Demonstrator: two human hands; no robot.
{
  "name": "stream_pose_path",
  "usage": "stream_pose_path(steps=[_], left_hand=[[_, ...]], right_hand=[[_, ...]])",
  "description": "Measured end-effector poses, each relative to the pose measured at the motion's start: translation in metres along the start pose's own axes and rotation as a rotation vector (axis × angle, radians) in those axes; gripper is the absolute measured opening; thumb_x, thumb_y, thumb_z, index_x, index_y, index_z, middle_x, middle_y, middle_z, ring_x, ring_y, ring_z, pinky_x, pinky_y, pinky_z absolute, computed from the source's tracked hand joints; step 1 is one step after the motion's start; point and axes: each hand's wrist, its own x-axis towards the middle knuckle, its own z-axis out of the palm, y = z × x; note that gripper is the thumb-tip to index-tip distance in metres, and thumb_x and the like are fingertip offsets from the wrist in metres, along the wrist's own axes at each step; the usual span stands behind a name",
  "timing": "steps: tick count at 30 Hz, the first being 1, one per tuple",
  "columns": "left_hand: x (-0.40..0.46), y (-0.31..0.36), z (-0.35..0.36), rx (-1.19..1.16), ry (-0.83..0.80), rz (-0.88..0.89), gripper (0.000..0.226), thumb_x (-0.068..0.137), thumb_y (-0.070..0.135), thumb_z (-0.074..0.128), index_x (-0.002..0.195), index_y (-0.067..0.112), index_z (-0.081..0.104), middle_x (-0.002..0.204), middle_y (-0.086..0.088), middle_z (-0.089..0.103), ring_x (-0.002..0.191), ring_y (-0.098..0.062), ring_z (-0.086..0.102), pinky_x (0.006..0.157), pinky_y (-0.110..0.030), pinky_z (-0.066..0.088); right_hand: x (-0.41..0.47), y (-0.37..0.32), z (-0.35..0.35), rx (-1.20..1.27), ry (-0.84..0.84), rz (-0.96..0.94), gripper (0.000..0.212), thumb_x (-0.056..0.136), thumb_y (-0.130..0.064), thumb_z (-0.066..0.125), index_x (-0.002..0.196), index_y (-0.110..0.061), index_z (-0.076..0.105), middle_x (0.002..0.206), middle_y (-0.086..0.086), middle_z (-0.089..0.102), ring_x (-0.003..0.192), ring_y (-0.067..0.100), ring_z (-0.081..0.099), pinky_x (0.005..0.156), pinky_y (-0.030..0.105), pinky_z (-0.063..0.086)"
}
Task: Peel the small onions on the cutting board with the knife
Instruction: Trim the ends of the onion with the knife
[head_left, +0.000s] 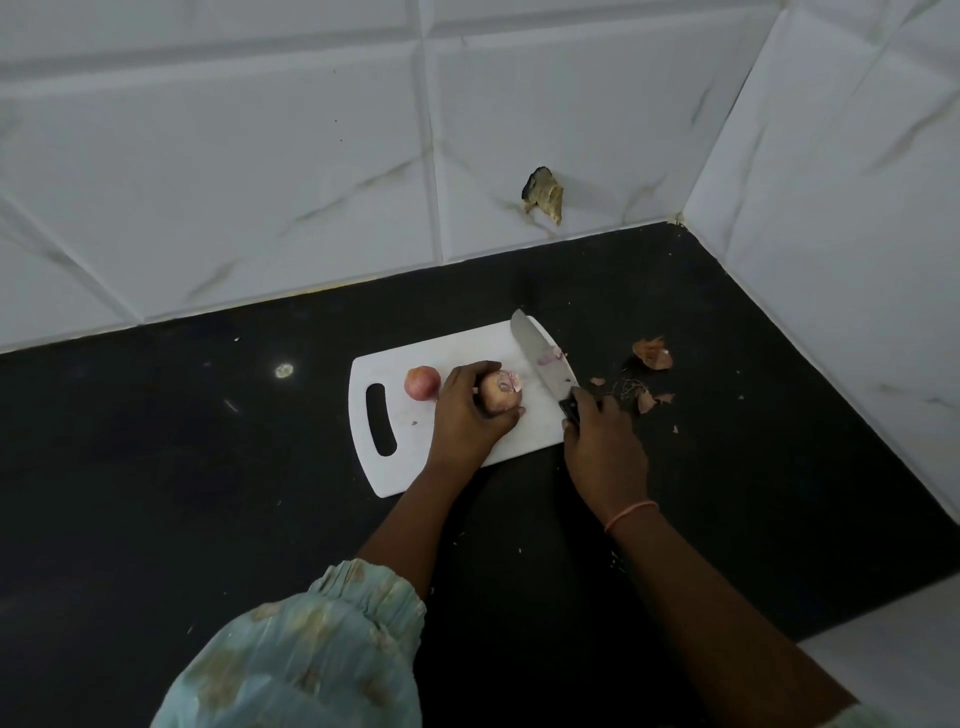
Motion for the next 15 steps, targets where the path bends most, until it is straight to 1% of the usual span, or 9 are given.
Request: stream_pose_path(steps=[3, 5, 8, 10, 11, 12, 13, 14, 15], left_hand=[[0.003, -0.001, 0.004, -0.008, -0.017, 0.010, 0.060, 0.069, 0.017, 0.088, 0.121, 0.019, 0.058, 0.120, 0.005, 0.060, 0.108, -0.008, 0.059, 0.092, -0.028, 0.055], [0.002, -0.002, 0.005, 0.012, -0.024, 0.020, 0.058, 0.071, 0.018, 0.087, 0.122, 0.017, 0.058, 0.121, 0.002, 0.061, 0.108, -0.008, 0.059, 0.092, -0.023, 0.053], [0.001, -0.001, 0.005, 0.002, -0.018, 0.022, 0.052, 0.075, 0.016, 0.084, 0.121, 0.017, 0.059, 0.120, 0.000, 0.063, 0.103, -0.002, 0.059, 0.088, -0.009, 0.047], [0.000, 0.001, 0.003, -0.017, -0.006, 0.008, 0.050, 0.075, 0.014, 0.084, 0.117, 0.020, 0.057, 0.117, 0.003, 0.062, 0.101, 0.003, 0.058, 0.084, -0.006, 0.045], [0.000, 0.001, 0.002, -0.021, -0.001, 0.008, 0.050, 0.075, 0.013, 0.084, 0.115, 0.022, 0.056, 0.115, 0.005, 0.061, 0.101, 0.005, 0.057, 0.083, -0.006, 0.045], [0.001, 0.001, 0.002, -0.023, 0.003, 0.009, 0.049, 0.074, 0.013, 0.084, 0.113, 0.024, 0.056, 0.113, 0.006, 0.060, 0.100, 0.007, 0.057, 0.082, -0.005, 0.044], [0.001, 0.001, 0.002, -0.027, 0.003, 0.008, 0.048, 0.074, 0.014, 0.085, 0.111, 0.024, 0.055, 0.111, 0.007, 0.060, 0.099, 0.007, 0.057, 0.081, -0.005, 0.044], [0.001, 0.001, 0.003, -0.031, 0.002, 0.004, 0.047, 0.074, 0.015, 0.085, 0.110, 0.023, 0.056, 0.110, 0.007, 0.061, 0.098, 0.006, 0.057, 0.080, -0.006, 0.044], [0.001, 0.000, 0.003, -0.032, 0.001, 0.000, 0.047, 0.074, 0.016, 0.085, 0.109, 0.023, 0.056, 0.109, 0.007, 0.061, 0.098, 0.005, 0.057, 0.081, -0.007, 0.045]], right_hand=[[0.004, -0.005, -0.001, -0.019, 0.156, -0.010, 0.039, 0.092, -0.028, 0.057, 0.129, -0.016, 0.054, 0.127, 0.012, 0.048, 0.116, 0.030, 0.048, 0.089, 0.042, 0.046], [0.012, -0.013, 0.000, 0.123, 0.227, -0.085, 0.032, 0.092, -0.030, 0.059, 0.120, -0.014, 0.061, 0.117, 0.010, 0.055, 0.108, 0.028, 0.051, 0.087, 0.042, 0.047], [0.024, -0.032, 0.004, 0.525, 0.061, -0.142, 0.028, 0.089, -0.030, 0.068, 0.111, -0.013, 0.066, 0.107, 0.006, 0.060, 0.103, 0.022, 0.056, 0.085, 0.039, 0.050], [0.030, -0.041, 0.009, 0.579, 0.050, -0.154, 0.022, 0.084, -0.024, 0.074, 0.101, -0.011, 0.068, 0.098, 0.006, 0.062, 0.102, 0.024, 0.060, 0.085, 0.039, 0.051], [0.031, -0.042, 0.011, 0.592, 0.080, -0.159, 0.018, 0.083, -0.019, 0.075, 0.097, -0.009, 0.069, 0.095, 0.007, 0.063, 0.099, 0.024, 0.061, 0.086, 0.034, 0.050], [0.031, -0.043, 0.011, 0.609, 0.117, -0.158, 0.013, 0.082, -0.013, 0.075, 0.092, -0.006, 0.069, 0.094, 0.008, 0.064, 0.095, 0.022, 0.061, 0.085, 0.026, 0.047], [0.031, -0.043, 0.010, 0.621, 0.160, -0.165, 0.008, 0.081, -0.007, 0.074, 0.088, -0.004, 0.069, 0.092, 0.009, 0.065, 0.092, 0.021, 0.061, 0.081, 0.017, 0.044], [0.031, -0.042, 0.008, 0.626, 0.197, -0.175, 0.005, 0.081, -0.002, 0.072, 0.084, -0.002, 0.069, 0.090, 0.010, 0.066, 0.089, 0.022, 0.062, 0.077, 0.014, 0.041], [0.030, -0.043, 0.007, 0.630, 0.216, -0.184, 0.004, 0.080, 0.001, 0.071, 0.082, -0.001, 0.067, 0.088, 0.010, 0.066, 0.087, 0.022, 0.062, 0.075, 0.015, 0.041]])
